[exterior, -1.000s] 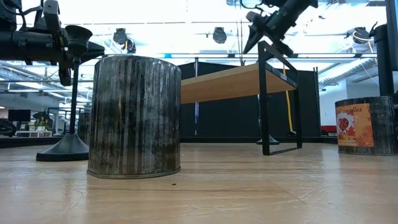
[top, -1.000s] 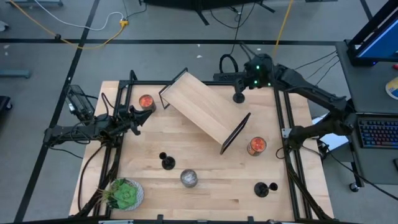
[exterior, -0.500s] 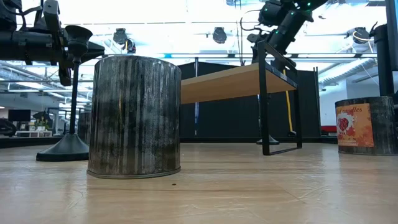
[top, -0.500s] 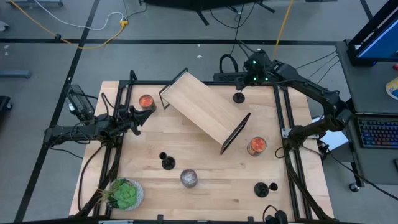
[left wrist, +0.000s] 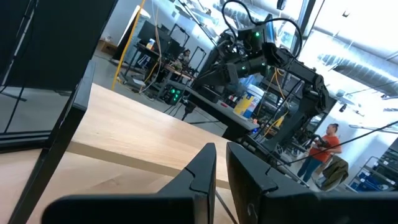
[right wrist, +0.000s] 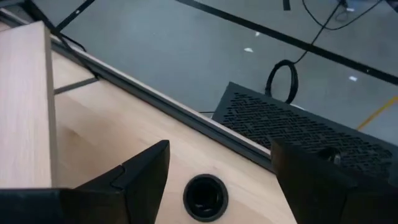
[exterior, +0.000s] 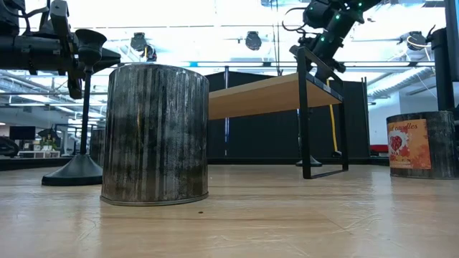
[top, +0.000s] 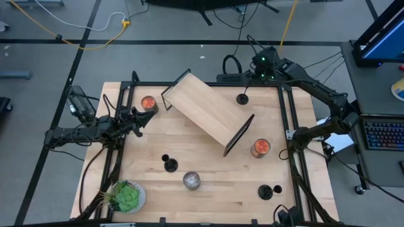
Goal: Pick & Place candle stick holders
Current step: Put the top black candle holder on the shelf
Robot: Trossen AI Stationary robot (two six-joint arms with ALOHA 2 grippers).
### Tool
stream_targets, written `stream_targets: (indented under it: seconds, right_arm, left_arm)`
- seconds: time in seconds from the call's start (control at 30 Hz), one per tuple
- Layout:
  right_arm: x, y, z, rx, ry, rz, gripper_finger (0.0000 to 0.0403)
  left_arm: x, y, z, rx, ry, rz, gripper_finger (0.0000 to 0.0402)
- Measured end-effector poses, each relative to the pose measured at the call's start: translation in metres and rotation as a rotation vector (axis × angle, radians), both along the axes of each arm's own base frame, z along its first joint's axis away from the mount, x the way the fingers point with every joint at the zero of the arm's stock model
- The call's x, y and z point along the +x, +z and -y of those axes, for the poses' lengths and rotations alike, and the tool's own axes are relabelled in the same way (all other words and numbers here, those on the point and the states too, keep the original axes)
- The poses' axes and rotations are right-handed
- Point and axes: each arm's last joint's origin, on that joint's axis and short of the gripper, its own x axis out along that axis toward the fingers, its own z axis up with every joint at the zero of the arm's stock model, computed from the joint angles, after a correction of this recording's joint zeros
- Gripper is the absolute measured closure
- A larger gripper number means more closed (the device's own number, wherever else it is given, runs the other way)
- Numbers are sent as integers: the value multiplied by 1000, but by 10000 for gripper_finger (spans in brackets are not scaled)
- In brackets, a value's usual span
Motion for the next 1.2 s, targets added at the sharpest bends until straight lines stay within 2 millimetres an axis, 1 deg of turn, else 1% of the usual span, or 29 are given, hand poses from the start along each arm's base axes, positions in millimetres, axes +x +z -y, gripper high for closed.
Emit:
stream_targets:
  seconds: [0.27,0.5,0.77,0.93,1.2]
  right_arm:
    - [0,-1,-1,-6,30,-26,128]
    - [-5,-10,-5,95,8,-89,128]
    - [-9,-11,-4,115,-16,-91,128]
    - [-7,-20,1,157,-32,-121,128]
    - [1,-34,10,187,-35,-150,128]
  left_arm:
    - [0,0,0,2,1,-1,360]
    - [0,0,0,1,3,-1,360]
    - [0,0,0,-1,3,-1,360]
    - [0,0,0,-5,2,1,360]
    - [0,0,0,-5,2,3,360]
